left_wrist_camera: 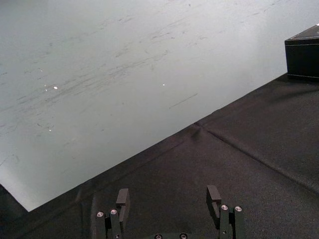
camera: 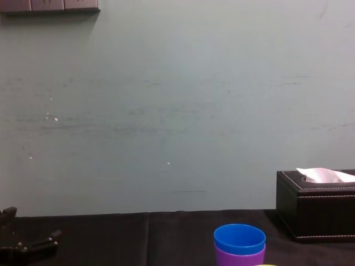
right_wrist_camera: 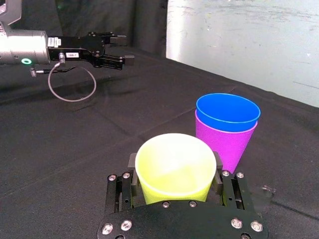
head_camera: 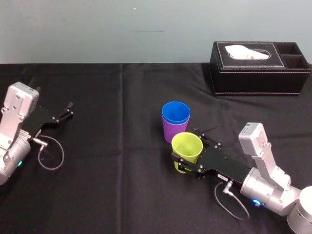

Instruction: Stack the three plastic cups sequentially using one hand.

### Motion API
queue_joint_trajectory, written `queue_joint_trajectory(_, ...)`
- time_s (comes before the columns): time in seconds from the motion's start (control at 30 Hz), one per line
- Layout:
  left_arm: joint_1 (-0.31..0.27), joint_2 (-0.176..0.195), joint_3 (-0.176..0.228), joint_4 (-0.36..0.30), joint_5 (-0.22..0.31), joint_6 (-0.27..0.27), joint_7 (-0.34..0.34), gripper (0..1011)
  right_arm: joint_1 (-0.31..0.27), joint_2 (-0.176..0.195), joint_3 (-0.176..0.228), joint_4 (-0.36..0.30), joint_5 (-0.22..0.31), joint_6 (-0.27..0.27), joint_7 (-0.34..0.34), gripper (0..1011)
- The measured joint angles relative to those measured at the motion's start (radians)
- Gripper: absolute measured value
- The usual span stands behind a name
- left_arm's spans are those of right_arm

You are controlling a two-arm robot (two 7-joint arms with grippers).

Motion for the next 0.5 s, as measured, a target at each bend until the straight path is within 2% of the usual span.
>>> queue_joint_trajectory(0.27,0.000,0.000,0.000,0.000,0.000,0.000,0.000,1011,-0.001,0.001,0.001,-0.002,0.001,0.001,0.000,760)
queue_joint_trajectory(0.5,0.000,0.000,0.000,0.000,0.000,0.000,0.000,1011,-0.012,0.008,0.019,-0.059,0.018,0.029,-0.018,737)
